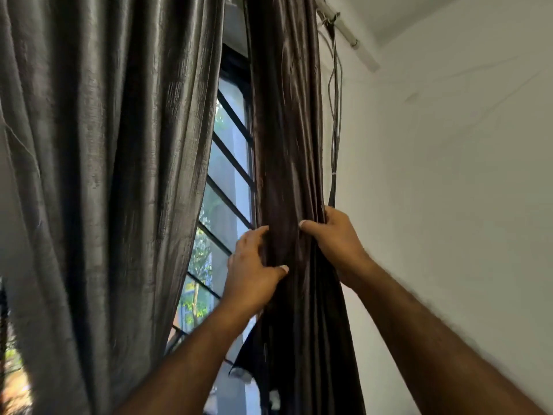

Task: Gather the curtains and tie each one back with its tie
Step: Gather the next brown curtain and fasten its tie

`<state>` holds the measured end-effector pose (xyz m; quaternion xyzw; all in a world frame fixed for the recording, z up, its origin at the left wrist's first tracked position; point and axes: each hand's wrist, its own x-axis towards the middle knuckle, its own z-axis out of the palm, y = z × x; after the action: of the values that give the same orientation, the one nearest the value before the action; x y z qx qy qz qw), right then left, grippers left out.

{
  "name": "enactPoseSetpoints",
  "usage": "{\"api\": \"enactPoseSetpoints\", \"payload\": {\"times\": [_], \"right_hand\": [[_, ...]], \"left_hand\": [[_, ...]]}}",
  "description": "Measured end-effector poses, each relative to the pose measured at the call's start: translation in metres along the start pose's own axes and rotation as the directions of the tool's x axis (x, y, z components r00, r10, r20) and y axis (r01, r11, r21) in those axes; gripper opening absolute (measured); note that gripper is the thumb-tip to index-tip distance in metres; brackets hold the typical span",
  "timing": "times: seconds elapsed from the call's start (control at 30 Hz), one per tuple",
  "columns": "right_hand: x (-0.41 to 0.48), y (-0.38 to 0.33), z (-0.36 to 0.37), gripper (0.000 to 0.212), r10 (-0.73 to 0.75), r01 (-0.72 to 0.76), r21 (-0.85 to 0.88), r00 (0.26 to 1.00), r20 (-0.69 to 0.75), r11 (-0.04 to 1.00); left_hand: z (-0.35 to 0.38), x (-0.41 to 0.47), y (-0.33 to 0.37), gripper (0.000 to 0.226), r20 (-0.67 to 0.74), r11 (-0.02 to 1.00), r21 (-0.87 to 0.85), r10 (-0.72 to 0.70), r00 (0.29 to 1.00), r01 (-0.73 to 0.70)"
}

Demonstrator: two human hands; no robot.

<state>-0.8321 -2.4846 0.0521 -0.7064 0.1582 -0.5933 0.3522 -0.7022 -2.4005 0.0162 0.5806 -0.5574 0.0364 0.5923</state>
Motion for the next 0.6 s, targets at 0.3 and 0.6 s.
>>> {"api": "enactPoseSetpoints", "payload": {"times": [0.3, 0.6], "right_hand": [[-0.015, 0.017, 0.013, 0.031, 0.037, -0.040, -0.056, 0.998, -0.041, 0.998], [-0.052, 0.046, 0.010, 0.082, -0.194, 0.176, -0.243, 0.980, -0.052, 0.954]], "left_hand": [[0.002, -0.023, -0.035, 0.066, 0.189, 0.974, 0.222, -0.087, 0.978, 0.044], [0.008, -0.039, -0.097, 0.050, 0.095, 0.859, 0.455, -0.309, 0.946, 0.235]]}}
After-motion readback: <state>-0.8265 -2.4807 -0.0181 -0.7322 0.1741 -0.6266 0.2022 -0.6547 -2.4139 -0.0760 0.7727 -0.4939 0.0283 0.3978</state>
